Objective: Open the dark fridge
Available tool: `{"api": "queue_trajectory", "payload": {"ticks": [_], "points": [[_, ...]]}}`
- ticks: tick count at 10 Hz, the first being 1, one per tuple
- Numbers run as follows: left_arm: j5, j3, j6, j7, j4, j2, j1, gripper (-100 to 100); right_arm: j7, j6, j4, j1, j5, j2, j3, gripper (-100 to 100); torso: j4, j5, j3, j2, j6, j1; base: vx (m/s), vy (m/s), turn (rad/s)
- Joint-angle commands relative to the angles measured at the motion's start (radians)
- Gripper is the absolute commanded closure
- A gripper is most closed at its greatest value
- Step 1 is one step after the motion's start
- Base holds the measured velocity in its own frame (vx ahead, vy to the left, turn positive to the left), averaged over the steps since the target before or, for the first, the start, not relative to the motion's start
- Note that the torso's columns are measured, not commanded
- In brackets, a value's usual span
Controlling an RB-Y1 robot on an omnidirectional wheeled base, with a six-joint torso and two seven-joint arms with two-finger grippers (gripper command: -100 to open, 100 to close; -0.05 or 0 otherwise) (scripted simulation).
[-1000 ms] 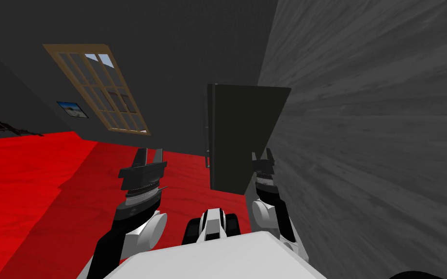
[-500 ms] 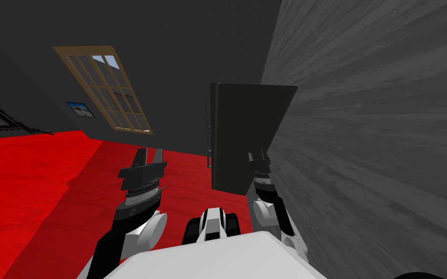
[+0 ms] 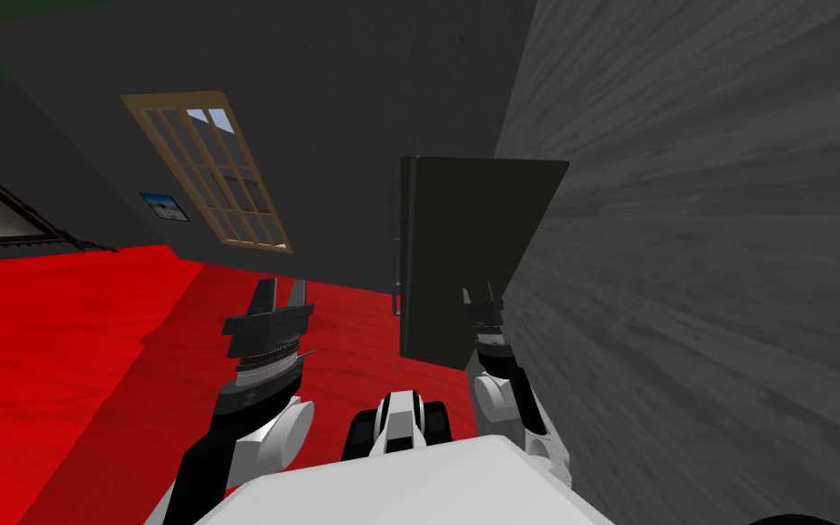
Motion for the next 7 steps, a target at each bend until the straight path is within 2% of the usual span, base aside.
{"api": "queue_trajectory", "payload": {"ticks": [1, 2, 3, 4, 5, 7], "points": [[0.0, 0.0, 0.0, 0.0, 0.0, 0.0, 0.0, 0, -0.075, -0.008, 0.036, -0.017, -0.028, -0.015, 0.006, -100, 0.0, 0.0, 0.0, 0.0, 0.0, 0.0, 0.015, 0.028, 0.05], [0.0, 0.0, 0.0, 0.0, 0.0, 0.0, 0.0, 0, -0.102, -0.008, 0.036, -0.017, -0.028, -0.015, 0.006, -100, 0.0, 0.0, 0.0, 0.0, 0.0, 0.0, 0.014, 0.025, 0.029], [0.0, 0.0, 0.0, 0.0, 0.0, 0.0, 0.0, 0, -0.132, -0.014, 0.063, -0.031, -0.048, -0.023, 0.01, -100, 0.0, 0.0, 0.0, 0.0, 0.0, 0.0, 0.016, 0.033, 0.066], [0.0, 0.0, 0.0, 0.0, 0.0, 0.0, 0.0, 0, -0.16, -0.014, 0.063, -0.031, -0.048, -0.023, 0.01, -100, 0.0, 0.0, 0.0, 0.0, 0.0, 0.0, 0.015, 0.029, 0.033], [0.0, 0.0, 0.0, 0.0, 0.0, 0.0, 0.0, 0, -0.19, -0.02, 0.093, -0.046, -0.07, -0.03, 0.015, -100, 0.0, 0.0, 0.0, 0.0, 0.0, 0.0, 0.019, 0.034, 0.052], [0.0, 0.0, 0.0, 0.0, 0.0, 0.0, 0.0, 0, -0.234, -0.02, 0.093, -0.046, -0.07, -0.03, 0.015, -100, 0.0, 0.0, 0.0, 0.0, 0.0, 0.0, 0.012, 0.023, 0.016]]}}
